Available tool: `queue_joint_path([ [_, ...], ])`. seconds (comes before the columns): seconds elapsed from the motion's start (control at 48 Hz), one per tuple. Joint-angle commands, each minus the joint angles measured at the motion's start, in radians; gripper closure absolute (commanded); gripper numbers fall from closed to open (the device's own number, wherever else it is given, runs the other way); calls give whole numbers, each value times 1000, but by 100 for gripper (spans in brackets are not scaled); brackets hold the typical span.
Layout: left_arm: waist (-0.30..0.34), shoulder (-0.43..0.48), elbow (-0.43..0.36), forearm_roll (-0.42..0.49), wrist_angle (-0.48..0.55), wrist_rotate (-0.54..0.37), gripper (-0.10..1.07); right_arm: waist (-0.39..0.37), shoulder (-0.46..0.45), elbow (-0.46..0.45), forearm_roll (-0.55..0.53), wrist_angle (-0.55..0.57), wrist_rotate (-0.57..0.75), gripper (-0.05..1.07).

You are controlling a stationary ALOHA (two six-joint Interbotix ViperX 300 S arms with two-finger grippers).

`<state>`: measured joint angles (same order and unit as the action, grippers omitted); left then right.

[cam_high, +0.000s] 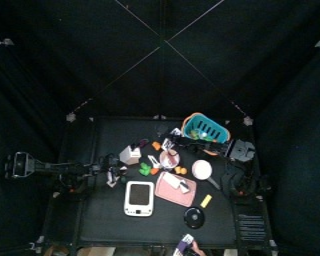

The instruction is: Place squash half near other squash half

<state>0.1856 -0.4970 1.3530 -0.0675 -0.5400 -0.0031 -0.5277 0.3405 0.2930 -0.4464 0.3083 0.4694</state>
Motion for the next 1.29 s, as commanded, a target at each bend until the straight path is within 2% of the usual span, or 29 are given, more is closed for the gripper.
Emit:
queue_joint_path([
  [0.0, 3, -2, -14, 0, -3, 2, 25, 0, -25, -12, -5, 8, 0, 0],
  [0.875, 3, 0, -14, -2, -5, 2, 25, 29, -25, -26, -60, 43, -2, 0],
  [1.125, -2, -2, -21, 2, -5, 0, 25, 98, -109, -52, -91, 132, -2, 0],
  [1.271, 3, -5, -20, -2, -5, 0, 25, 141, -147, -58, -101, 124, -2, 0],
])
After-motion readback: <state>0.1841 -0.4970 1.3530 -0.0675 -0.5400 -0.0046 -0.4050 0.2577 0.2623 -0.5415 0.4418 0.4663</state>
